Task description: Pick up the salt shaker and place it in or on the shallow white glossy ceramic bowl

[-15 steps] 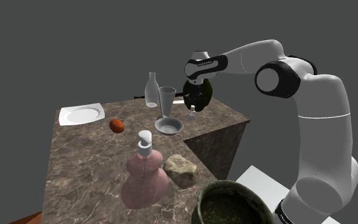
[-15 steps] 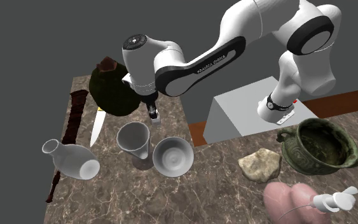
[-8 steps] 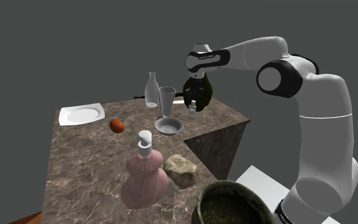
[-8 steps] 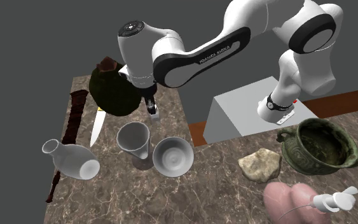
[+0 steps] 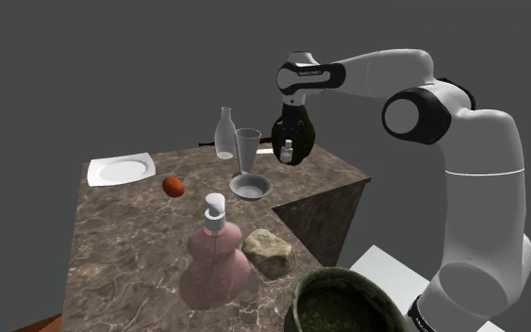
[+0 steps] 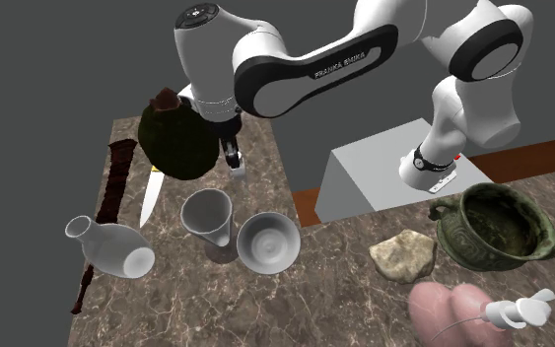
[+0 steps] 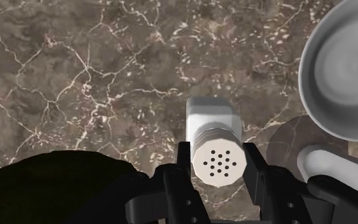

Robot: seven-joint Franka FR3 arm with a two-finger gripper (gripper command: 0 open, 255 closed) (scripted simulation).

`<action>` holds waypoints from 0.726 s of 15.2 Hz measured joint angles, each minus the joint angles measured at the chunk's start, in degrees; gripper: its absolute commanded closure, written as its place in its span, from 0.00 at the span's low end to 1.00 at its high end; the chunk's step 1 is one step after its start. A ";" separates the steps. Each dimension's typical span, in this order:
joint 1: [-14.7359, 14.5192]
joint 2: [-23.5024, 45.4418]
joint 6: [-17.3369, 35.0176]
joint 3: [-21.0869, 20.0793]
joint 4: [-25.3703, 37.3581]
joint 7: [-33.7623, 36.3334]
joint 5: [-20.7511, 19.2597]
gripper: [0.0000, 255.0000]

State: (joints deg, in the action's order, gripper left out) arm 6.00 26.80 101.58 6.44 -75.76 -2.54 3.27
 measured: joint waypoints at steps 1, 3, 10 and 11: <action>0.06 0.15 -0.76 0.01 0.92 -0.02 0.01 1.00; 0.21 0.46 -2.56 0.04 3.04 -0.07 0.03 1.00; -4.28 -3.10 -3.98 -1.43 0.99 5.74 -0.85 1.00; -5.08 -3.18 -4.10 -1.75 1.06 6.85 -0.98 1.00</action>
State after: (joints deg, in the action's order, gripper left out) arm 0.92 23.62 97.48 4.69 -74.70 4.30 2.29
